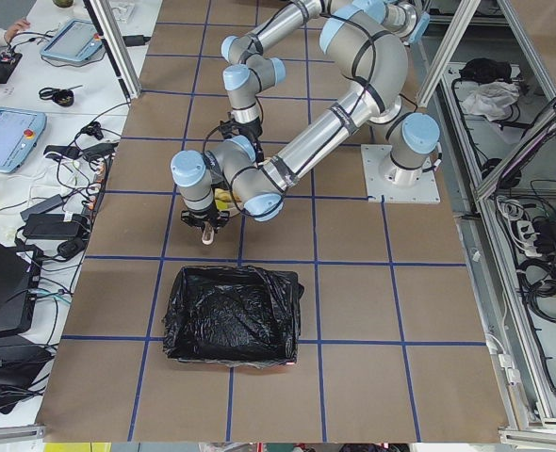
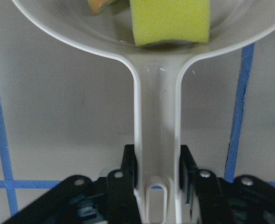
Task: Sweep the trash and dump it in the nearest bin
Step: 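Sweep the trash into the dustpan with the brush in the right gripper, then lift the loaded dustpan toward the bin with the left gripper while the right withdraws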
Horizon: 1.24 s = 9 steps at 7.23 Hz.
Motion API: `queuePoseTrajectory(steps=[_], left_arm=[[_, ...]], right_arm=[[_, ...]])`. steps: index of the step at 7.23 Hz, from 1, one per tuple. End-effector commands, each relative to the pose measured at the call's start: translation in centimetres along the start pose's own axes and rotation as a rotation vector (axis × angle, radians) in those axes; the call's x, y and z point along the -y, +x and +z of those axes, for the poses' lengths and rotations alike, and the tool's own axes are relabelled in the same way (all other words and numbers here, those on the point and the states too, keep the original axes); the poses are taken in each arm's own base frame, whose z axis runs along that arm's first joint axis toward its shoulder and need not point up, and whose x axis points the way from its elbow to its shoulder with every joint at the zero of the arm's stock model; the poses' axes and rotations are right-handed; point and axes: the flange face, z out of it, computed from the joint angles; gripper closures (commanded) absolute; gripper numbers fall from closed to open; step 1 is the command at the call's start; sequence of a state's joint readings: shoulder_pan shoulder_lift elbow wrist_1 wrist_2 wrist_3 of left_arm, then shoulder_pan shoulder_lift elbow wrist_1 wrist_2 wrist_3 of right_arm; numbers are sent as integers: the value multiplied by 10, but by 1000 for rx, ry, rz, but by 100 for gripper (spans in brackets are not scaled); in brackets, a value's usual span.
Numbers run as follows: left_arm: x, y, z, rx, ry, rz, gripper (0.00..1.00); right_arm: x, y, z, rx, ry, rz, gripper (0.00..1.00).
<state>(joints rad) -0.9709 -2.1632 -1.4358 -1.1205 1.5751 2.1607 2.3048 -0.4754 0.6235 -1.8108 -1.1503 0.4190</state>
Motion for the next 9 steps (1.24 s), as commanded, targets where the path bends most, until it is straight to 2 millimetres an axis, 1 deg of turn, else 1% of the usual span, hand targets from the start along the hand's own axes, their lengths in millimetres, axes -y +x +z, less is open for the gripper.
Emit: queuePoseTrajectory(steps=[1, 2, 3, 4, 5, 6, 7, 8, 9], left_arm=[[0, 0, 0, 0, 1, -1, 100], [0, 0, 0, 0, 1, -1, 100], [0, 0, -2, 4, 1, -1, 100], [1, 0, -4, 8, 2, -1, 100], [0, 0, -6, 14, 5, -2, 100], [1, 1, -12, 21, 0, -1, 100], [2, 0, -18, 31, 6, -8, 100], [8, 1, -12, 48, 88, -42, 100], [5, 10, -2, 26, 140, -67, 100]], right_arm=[[-6, -10, -32, 33, 8, 149, 100], [-9, -5, -53, 14, -4, 212, 100], [-14, 6, -81, -47, -23, 266, 100], [-22, 28, -101, -131, -55, 318, 100], [-36, 45, -117, -156, -89, 361, 100], [-56, 63, -126, -168, -111, 401, 100], [-84, 86, -141, -185, -124, 412, 100], [-109, 119, -150, -222, -122, 428, 100], [-142, 144, -155, -252, -135, 409, 100]])
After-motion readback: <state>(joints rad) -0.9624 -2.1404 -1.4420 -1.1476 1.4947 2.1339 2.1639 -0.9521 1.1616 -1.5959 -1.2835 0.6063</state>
